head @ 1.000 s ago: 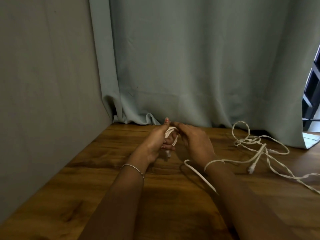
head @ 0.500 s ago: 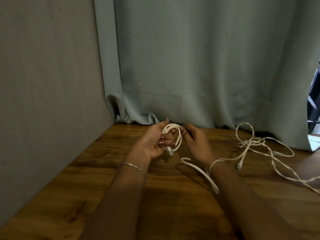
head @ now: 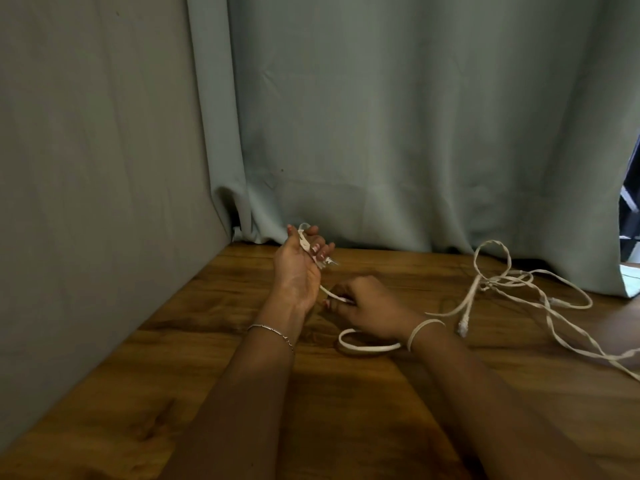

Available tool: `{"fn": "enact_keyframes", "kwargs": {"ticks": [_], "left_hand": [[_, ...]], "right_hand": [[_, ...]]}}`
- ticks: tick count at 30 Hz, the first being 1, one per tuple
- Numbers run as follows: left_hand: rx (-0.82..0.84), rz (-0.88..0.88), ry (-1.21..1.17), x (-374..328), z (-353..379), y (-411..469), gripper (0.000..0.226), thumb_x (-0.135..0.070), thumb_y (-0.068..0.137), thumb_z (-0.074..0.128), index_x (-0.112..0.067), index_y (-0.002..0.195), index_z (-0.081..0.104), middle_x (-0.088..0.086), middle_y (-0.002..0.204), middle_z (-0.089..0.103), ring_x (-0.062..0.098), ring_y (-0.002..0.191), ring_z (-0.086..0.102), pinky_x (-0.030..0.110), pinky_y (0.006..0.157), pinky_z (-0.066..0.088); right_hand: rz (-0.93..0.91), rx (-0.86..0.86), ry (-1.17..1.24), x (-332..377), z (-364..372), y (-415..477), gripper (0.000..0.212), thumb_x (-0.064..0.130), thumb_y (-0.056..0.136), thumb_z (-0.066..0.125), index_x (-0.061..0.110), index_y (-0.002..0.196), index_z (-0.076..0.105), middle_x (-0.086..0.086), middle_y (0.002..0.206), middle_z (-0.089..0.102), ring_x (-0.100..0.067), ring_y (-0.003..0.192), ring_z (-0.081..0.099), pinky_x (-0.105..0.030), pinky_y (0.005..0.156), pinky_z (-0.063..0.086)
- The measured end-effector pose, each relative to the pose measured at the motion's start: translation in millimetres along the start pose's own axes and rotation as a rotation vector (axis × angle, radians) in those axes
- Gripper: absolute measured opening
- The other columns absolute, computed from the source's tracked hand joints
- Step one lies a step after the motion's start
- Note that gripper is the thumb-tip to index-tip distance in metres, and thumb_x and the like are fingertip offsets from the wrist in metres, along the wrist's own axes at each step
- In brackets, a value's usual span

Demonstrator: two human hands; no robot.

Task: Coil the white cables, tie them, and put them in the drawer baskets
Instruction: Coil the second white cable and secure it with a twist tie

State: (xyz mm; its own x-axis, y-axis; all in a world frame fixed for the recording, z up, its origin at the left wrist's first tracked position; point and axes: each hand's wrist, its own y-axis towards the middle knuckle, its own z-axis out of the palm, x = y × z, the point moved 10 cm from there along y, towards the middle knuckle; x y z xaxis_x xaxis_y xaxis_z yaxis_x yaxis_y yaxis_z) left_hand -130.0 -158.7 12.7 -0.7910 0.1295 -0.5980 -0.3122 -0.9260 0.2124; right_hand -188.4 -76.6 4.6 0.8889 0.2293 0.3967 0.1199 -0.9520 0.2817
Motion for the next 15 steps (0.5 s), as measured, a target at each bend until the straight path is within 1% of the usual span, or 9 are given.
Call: {"fn": "enact_keyframes", "kwargs": {"ticks": [2,4,5,7,9,11,13,14,15], "left_hand": [[-0.02,0.017,0.104,2.9,-2.1,1.0,0.042,-0.034,0.105,0.029,-0.005,0.086,0.052,-0.001,0.054,0.039,0.01,0.049,0.037,0.024,0.059,0.039],[-0.011,0.042,0.301,6.1,-1.0,0.3,0.04,-0.033,0.105,0.029,-0.006,0.086,0.051,-0.001,0.052,0.04,0.011,0.05,0.037,0.023,0.052,0.032],[-0.003,0.066,0.438,6.5,1.1,-1.3,0.039,-0.032,0.106,0.028,-0.008,0.086,0.051,0.001,0.054,0.042,0.011,0.052,0.039,0.023,0.051,0.032],[0.013,0.118,0.694,7.6,5.7,-4.6,0.036,-0.031,0.105,0.029,-0.011,0.086,0.052,0.003,0.062,0.048,0.013,0.057,0.046,0.025,0.055,0.038],[0.027,0.153,0.89,11.2,6.4,-3.8,0.036,-0.033,0.105,0.031,-0.013,0.087,0.055,0.005,0.07,0.056,0.014,0.065,0.054,0.03,0.064,0.046],[0.066,0.104,0.991,20.2,4.0,-1.8,0.042,-0.038,0.104,0.032,-0.007,0.092,0.058,0.013,0.079,0.065,0.021,0.074,0.062,0.04,0.075,0.052],[0.111,0.022,1.013,31.7,0.6,-3.0,0.05,-0.045,0.102,0.032,-0.004,0.098,0.06,0.018,0.085,0.07,0.031,0.079,0.067,0.048,0.082,0.055],[0.146,-0.029,1.018,37.6,0.2,-4.6,0.05,-0.046,0.102,0.031,-0.006,0.096,0.061,0.015,0.08,0.07,0.032,0.075,0.067,0.047,0.079,0.055],[0.187,-0.075,1.031,42.7,2.0,-7.2,0.05,-0.046,0.102,0.03,-0.009,0.091,0.061,0.011,0.071,0.068,0.029,0.068,0.064,0.043,0.072,0.053]], "right_hand": [[-0.043,-0.027,-0.124,11.0,-7.0,-2.0,0.024,0.031,0.094,0.056,0.025,0.071,0.052,0.002,0.071,0.06,-0.013,0.064,0.055,-0.029,0.055,0.036],[-0.046,-0.095,-0.313,13.6,-17.7,-3.4,0.016,0.033,0.094,0.052,0.021,0.086,0.057,-0.003,0.085,0.065,-0.022,0.078,0.062,-0.031,0.06,0.04],[-0.045,-0.144,-0.373,13.8,-25.4,-5.1,0.014,0.031,0.094,0.051,0.02,0.094,0.06,-0.005,0.092,0.066,-0.025,0.084,0.063,-0.032,0.062,0.041],[-0.072,-0.233,-0.404,16.3,-40.8,-11.2,0.015,0.025,0.092,0.052,0.022,0.105,0.059,-0.005,0.099,0.067,-0.026,0.092,0.062,-0.032,0.065,0.04],[-0.087,-0.282,-0.406,19.2,-53.3,-17.0,0.021,0.025,0.091,0.056,0.024,0.111,0.056,-0.003,0.103,0.067,-0.025,0.096,0.062,-0.03,0.064,0.035],[-0.079,-0.319,-0.429,17.8,-64.8,-19.6,0.019,0.03,0.09,0.057,0.026,0.109,0.056,-0.002,0.104,0.066,-0.025,0.097,0.062,-0.028,0.065,0.032],[-0.075,-0.351,-0.457,15.0,-74.1,-22.3,0.013,0.034,0.09,0.054,0.027,0.1,0.057,0.0,0.099,0.065,-0.025,0.093,0.062,-0.028,0.064,0.031],[-0.09,-0.37,-0.47,15.2,-77.3,-24.1,0.013,0.036,0.089,0.051,0.027,0.095,0.058,0.001,0.095,0.065,-0.024,0.09,0.061,-0.028,0.063,0.031],[-0.112,-0.387,-0.491,16.0,-79.4,-25.7,0.013,0.036,0.087,0.049,0.027,0.09,0.057,0.003,0.092,0.063,-0.023,0.087,0.061,-0.028,0.061,0.032]]}}
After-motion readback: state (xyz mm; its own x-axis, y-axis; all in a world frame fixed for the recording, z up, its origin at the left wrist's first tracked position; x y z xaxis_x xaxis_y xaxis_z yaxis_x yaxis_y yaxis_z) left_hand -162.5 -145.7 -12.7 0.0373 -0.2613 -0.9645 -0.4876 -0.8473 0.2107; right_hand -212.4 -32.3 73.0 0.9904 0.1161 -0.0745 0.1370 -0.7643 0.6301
